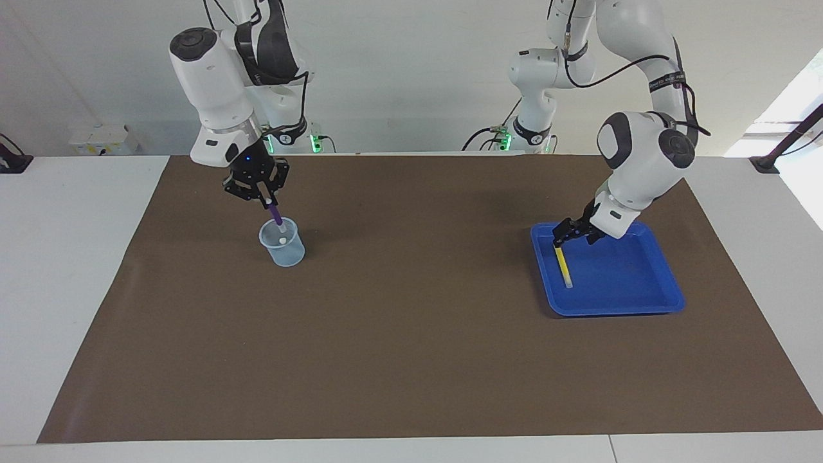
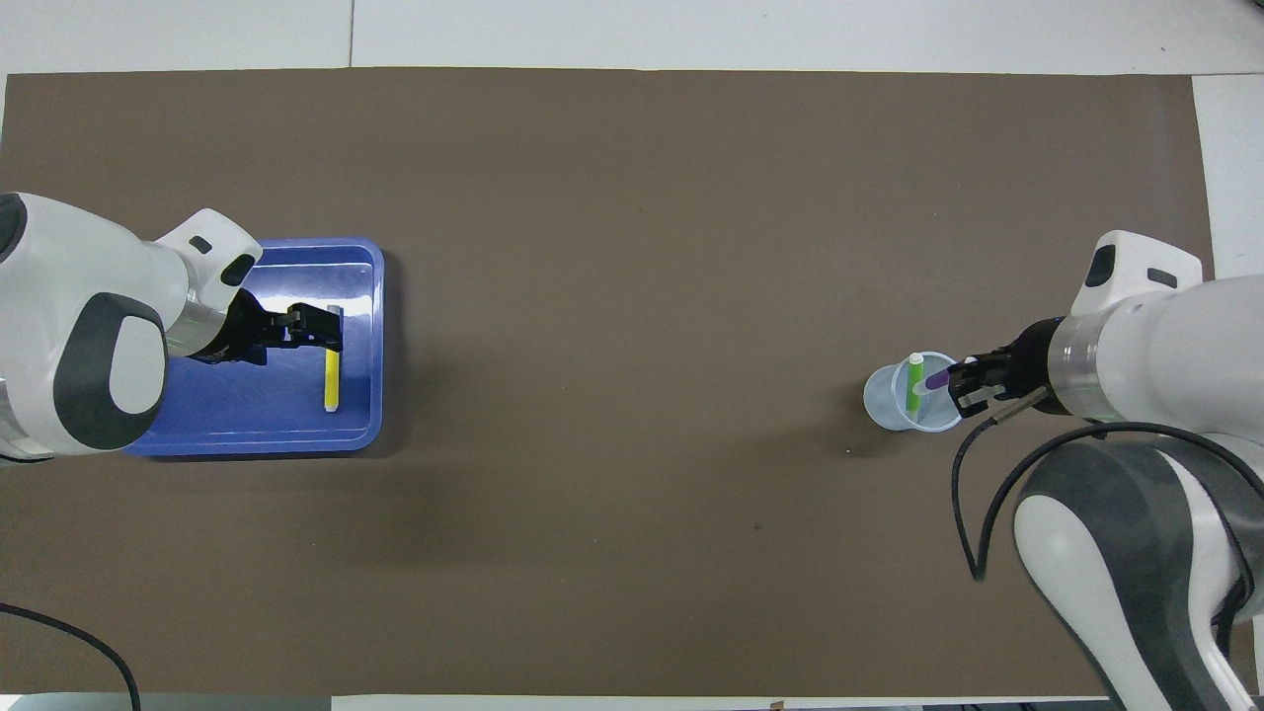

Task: Transfer and insert pens with both arms
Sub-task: 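Grasp the yellow pen with the left gripper and lift it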

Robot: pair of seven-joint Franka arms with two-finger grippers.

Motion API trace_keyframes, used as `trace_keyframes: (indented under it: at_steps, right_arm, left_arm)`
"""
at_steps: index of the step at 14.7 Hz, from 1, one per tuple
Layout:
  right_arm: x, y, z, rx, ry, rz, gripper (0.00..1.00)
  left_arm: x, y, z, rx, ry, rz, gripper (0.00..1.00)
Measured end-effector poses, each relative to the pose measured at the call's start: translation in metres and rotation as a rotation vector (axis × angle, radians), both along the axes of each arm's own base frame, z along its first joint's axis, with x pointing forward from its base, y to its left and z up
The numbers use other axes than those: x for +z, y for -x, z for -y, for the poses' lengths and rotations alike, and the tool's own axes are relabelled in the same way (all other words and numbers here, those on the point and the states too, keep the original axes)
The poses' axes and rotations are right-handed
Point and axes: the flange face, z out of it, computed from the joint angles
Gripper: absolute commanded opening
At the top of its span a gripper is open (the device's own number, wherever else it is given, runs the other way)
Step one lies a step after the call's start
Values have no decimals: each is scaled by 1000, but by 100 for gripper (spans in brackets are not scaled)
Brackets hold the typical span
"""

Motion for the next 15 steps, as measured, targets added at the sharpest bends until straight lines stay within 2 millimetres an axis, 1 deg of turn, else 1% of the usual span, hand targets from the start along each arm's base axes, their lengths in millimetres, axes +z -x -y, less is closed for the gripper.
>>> trace_keyframes:
  at_steps: [2,3,4,5,6,8,10,11,12,13,15]
  right_arm:
    - [-19,-6,0,1,0,-20,0]
    - [-25,-8,-1,2,0,-27,0]
    - [-28,-9,-1,2,0,-31,12]
    - [-29,-9,-1,2,0,-33,60]
    - [-29,-9,-1,2,0,-32,100]
    - [-29,-9,-1,1,0,-33,100]
    - [-27,-9,0,0,0,-32,100]
    - [-23,-8,0,1,0,-36,100]
    - [-14,-7,-1,1,-4,-45,100]
    - [2,-6,-3,-3,-25,-57,100]
    - [44,0,-11,-22,-127,-97,100]
  left_arm:
    - [-18,-7,-2,-69,-42,25,100]
    - [-27,-10,-2,-99,-62,32,100]
    - [-36,-13,-1,-129,-77,37,100]
    - [-44,-15,-1,-148,-85,40,99]
    - [-50,-16,1,-161,-90,45,96]
    - [-63,-19,4,-175,-93,53,89]
    - [-71,-21,7,-181,-94,56,84]
    - [-74,-21,7,-182,-94,54,79]
    - [-75,-21,8,-183,-95,52,70]
    - [-76,-21,8,-184,-95,52,55]
    - [-76,-21,8,-184,-95,56,33]
